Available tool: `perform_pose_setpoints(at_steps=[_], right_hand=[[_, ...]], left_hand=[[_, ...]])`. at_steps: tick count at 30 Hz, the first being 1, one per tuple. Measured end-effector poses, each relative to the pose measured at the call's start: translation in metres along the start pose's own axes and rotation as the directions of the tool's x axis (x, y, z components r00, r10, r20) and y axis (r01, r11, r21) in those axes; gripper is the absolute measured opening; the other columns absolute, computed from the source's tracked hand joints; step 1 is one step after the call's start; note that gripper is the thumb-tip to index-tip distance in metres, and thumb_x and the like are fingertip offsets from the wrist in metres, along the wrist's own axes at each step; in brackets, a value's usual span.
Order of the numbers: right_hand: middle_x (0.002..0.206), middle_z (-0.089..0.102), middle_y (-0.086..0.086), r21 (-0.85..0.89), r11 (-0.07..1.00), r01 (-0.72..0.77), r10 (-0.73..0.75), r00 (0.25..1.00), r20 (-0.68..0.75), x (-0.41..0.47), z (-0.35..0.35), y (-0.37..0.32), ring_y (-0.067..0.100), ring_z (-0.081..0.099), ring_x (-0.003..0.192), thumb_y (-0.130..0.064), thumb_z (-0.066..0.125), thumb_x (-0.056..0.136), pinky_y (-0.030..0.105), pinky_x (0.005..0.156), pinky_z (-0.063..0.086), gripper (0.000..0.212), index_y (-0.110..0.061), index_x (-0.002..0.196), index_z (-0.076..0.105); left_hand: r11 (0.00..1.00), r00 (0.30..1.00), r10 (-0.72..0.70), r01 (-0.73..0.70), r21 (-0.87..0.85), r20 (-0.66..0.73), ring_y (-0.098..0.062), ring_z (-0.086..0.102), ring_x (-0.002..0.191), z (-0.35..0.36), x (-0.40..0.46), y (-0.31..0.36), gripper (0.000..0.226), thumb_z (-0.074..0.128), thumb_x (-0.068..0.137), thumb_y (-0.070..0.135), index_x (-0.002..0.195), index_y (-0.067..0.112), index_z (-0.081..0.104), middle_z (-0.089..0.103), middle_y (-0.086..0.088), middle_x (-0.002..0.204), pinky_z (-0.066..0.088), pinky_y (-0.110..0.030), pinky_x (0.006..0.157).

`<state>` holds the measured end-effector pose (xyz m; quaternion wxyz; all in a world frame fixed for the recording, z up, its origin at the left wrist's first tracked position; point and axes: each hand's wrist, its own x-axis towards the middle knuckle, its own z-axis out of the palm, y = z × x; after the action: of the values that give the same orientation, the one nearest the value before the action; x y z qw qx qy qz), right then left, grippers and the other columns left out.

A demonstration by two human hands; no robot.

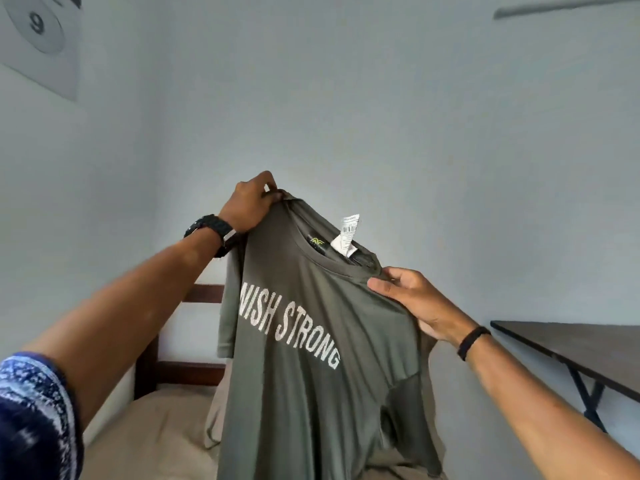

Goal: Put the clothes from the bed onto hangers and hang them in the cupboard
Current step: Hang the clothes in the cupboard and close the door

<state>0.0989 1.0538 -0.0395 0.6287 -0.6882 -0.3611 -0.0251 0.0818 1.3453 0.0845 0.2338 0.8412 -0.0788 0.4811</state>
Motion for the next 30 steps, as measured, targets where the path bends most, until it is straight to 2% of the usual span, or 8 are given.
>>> perform_pose_setpoints(at_steps=[2,4,9,14,17,20,25,30], right_hand=[[0.110,0.068,0.017,0.019,0.999,-0.032,0.029,0.994,0.109,0.002,-0.018,-0.028,0.022,0.064,0.093,-0.015,0.074,0.076,0.030,0.087,0.053,0.041,0.003,0.111,0.062],[0.109,0.069,0.015,0.005,0.999,-0.046,0.045,0.986,0.158,0.005,-0.032,-0.058,0.020,0.066,0.092,-0.015,0.076,0.073,0.027,0.086,0.054,0.043,0.002,0.111,0.063],[0.087,0.071,0.005,-0.252,0.951,0.182,-0.230,0.957,-0.177,0.021,-0.041,-0.134,0.007,0.065,0.068,-0.016,0.068,0.086,0.018,0.067,0.052,0.008,-0.010,0.090,0.065],[0.075,0.061,0.001,-0.488,0.844,0.224,-0.307,0.947,-0.096,0.011,-0.033,-0.193,0.008,0.054,0.064,-0.022,0.067,0.088,0.017,0.060,0.042,0.013,-0.012,0.081,0.061],[0.072,0.064,-0.002,-0.381,0.904,0.193,-0.201,0.979,0.020,-0.012,-0.029,-0.217,0.006,0.059,0.063,-0.018,0.064,0.087,0.015,0.060,0.048,0.010,-0.010,0.080,0.063],[0.074,0.068,0.000,-0.269,0.944,0.192,-0.174,0.981,0.090,-0.031,-0.029,-0.236,0.007,0.064,0.064,-0.016,0.062,0.083,0.016,0.063,0.053,0.009,-0.008,0.082,0.063],[0.075,0.072,0.000,-0.103,0.952,0.287,-0.285,0.958,0.035,-0.041,-0.021,-0.265,0.009,0.068,0.065,-0.016,0.062,0.078,0.019,0.063,0.056,0.009,-0.013,0.076,0.070],[0.071,0.071,-0.001,-0.075,0.977,0.198,-0.200,0.980,-0.008,-0.025,-0.010,-0.231,0.008,0.067,0.064,-0.011,0.060,0.084,0.016,0.061,0.054,0.010,-0.013,0.076,0.066]], left_hand=[[1.000,1.000,-0.003,0.003,0.006,0.011,-0.023,0.049,0.085,-0.015,0.011,0.004,0.017,0.057,0.094,0.020,0.100,0.005,0.060,0.058,-0.012,0.090,0.035,-0.026,0.072],[1.000,1.000,-0.011,0.011,0.003,0.021,-0.020,0.049,0.088,-0.032,0.023,0.010,0.017,0.060,0.092,0.019,0.097,0.004,0.064,0.058,-0.007,0.092,0.036,-0.026,0.076],[0.913,0.980,-0.164,0.195,-0.358,0.116,-0.020,0.051,0.073,-0.074,0.031,0.029,0.014,0.061,0.092,0.016,0.085,0.004,0.064,0.056,-0.008,0.080,0.043,-0.026,0.062],[0.914,0.940,-0.103,0.219,-0.342,0.326,-0.017,0.044,0.064,-0.129,0.019,0.048,0.027,0.056,0.095,0.022,0.074,0.006,0.054,0.047,-0.004,0.073,0.039,-0.025,0.059],[0.887,0.900,-0.051,0.240,-0.395,0.433,-0.013,0.048,0.064,-0.155,0.003,0.054,0.030,0.050,0.098,0.019,0.069,0.009,0.049,0.049,-0.001,0.069,0.042,-0.021,0.060],[0.816,0.879,0.021,0.260,-0.516,0.477,-0.009,0.062,0.062,-0.174,-0.008,0.063,0.030,0.043,0.099,0.017,0.076,0.008,0.058,0.064,-0.002,0.073,0.052,-0.019,0.058],[0.636,0.944,0.056,0.217,-0.741,0.325,-0.009,0.068,0.067,-0.199,-0.003,0.083,0.023,0.041,0.098,0.018,0.092,0.009,0.061,0.071,-0.001,0.079,0.056,-0.019,0.062],[0.728,0.910,-0.053,0.317,-0.608,0.411,-0.013,0.069,0.063,-0.180,-0.012,0.062,0.032,0.046,0.097,0.022,0.082,0.008,0.071,0.072,-0.007,0.078,0.056,-0.021,0.057]])
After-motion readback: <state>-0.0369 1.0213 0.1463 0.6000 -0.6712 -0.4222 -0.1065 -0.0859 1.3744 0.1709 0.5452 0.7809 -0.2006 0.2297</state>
